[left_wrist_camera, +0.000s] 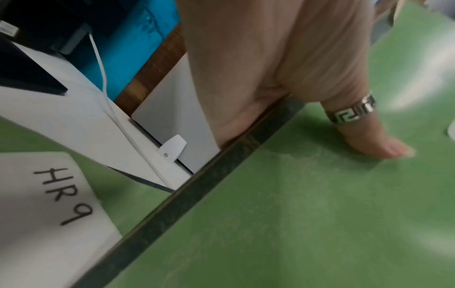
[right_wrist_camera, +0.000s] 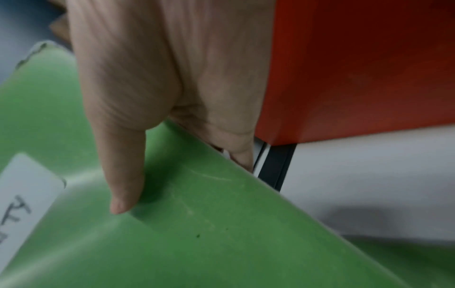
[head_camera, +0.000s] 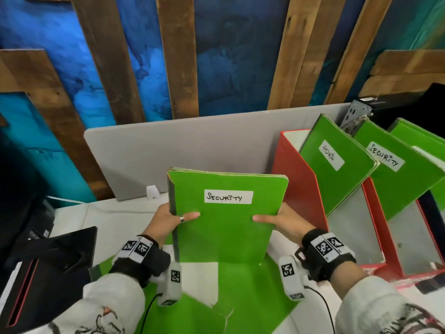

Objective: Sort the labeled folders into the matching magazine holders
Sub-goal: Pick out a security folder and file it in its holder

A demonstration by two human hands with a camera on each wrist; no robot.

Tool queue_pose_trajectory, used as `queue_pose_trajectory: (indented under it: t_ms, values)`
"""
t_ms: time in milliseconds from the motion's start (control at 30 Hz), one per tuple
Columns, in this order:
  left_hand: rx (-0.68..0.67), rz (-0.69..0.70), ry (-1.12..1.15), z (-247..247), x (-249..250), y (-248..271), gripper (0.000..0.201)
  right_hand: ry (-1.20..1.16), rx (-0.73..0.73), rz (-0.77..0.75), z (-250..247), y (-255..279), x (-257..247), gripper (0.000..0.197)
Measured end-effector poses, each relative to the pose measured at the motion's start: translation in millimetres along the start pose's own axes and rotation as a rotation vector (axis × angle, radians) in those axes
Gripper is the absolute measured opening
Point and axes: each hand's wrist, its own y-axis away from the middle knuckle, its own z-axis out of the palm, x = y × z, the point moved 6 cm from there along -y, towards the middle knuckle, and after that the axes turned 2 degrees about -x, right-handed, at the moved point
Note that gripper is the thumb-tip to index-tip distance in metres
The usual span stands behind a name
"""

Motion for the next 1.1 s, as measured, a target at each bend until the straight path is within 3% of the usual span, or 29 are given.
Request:
queue_pose_trajectory:
  t_ms: [100, 200, 300, 433, 633, 767, 900, 1000, 1100]
  values:
    - [0.006, 0.020, 0.025, 4, 10, 1, 0.039, 0.085, -0.027, 0.016, 0, 12, -11, 0.071]
    - [-0.051, 0.062, 0.014, 7, 29, 0, 0.078, 0.179, -0.072, 0.030, -2, 26, -31, 0.077]
    - [-0.138, 0.062, 0.009, 23, 51, -1, 0.092, 0.270, -0.099, -0.005, -10, 48, -61, 0.070]
    - [-0.182, 0.099, -0.009, 55, 83, 0, 0.090, 0.331, -0.077, -0.005, -31, 74, -99, 0.040]
    - [-0.044, 0.256, -0.060, 100, 126, -7, 0.058, 0.508, 0.078, -0.172, -56, 105, -141, 0.041]
    - [0.015, 0.284, -0.193, 137, 139, -12, 0.059, 0.508, 0.268, -0.293, -84, 130, -169, 0.037]
    - [-0.007, 0.204, -0.305, 174, 128, -23, 0.060, 0.452, 0.586, -0.377, -136, 160, -189, 0.021]
    - [-0.085, 0.169, -0.396, 211, 110, -32, 0.052, 0.340, 0.822, -0.505, -170, 182, -201, 0.050]
    - [-0.205, 0.169, -0.474, 253, 92, -40, 0.048, 0.265, 0.959, -0.639, -193, 203, -208, 0.047]
